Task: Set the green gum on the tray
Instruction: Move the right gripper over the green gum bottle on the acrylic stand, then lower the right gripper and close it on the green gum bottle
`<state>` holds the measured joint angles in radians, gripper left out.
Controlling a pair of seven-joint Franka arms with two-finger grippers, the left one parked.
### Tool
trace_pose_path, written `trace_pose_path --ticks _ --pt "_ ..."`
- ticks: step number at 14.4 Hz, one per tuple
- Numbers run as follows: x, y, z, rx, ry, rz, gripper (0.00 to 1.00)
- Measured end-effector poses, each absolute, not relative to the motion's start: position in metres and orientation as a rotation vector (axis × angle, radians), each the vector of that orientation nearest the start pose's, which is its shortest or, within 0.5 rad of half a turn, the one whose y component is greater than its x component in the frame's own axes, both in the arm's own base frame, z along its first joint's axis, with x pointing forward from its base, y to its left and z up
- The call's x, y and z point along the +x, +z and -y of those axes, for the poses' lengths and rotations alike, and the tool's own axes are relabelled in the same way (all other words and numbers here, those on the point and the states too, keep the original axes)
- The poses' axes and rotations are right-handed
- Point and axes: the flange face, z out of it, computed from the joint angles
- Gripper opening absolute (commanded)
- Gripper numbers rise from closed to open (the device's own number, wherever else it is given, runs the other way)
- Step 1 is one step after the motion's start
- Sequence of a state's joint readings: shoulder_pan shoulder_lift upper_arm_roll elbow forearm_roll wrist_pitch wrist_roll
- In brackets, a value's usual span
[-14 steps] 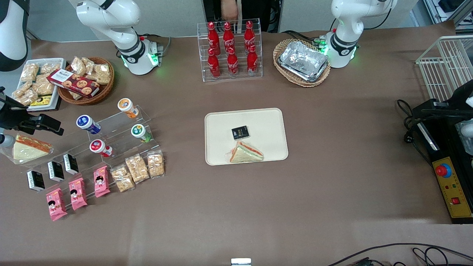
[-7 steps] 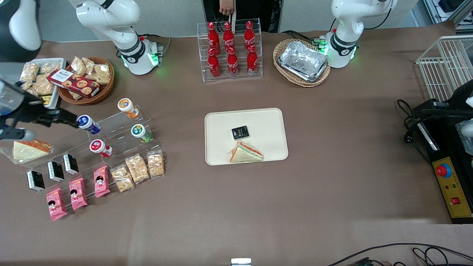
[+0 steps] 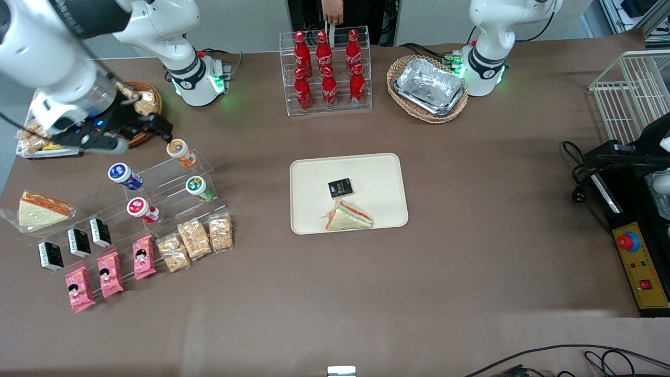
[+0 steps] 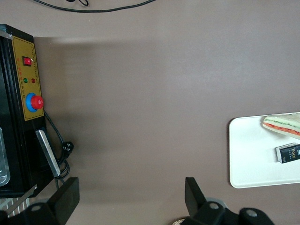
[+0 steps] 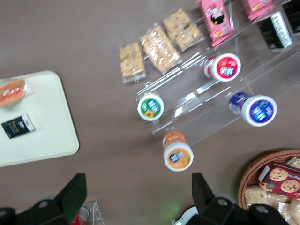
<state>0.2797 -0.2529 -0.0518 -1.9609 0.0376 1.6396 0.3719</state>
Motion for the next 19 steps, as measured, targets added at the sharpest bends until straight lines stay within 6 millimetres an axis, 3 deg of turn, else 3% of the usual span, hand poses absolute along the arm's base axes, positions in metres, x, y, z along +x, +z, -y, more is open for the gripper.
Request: trace_pose_path --ticks 3,5,9,15,19 --pt "0.424 0.561 -0.120 -3.108 0.080 -0.175 1.00" --pt "0.419 0.554 -0.120 -3.106 0.064 -0.173 1.00" --pt "0.432 0.526 -0.118 -3.104 0.062 -0.191 1.00" --pt "0.459 0.437 -0.120 -3.110 0.076 -0.196 1.00" --pt "0.469 0.394 -0.108 -3.116 0.105 -0.144 1.00"
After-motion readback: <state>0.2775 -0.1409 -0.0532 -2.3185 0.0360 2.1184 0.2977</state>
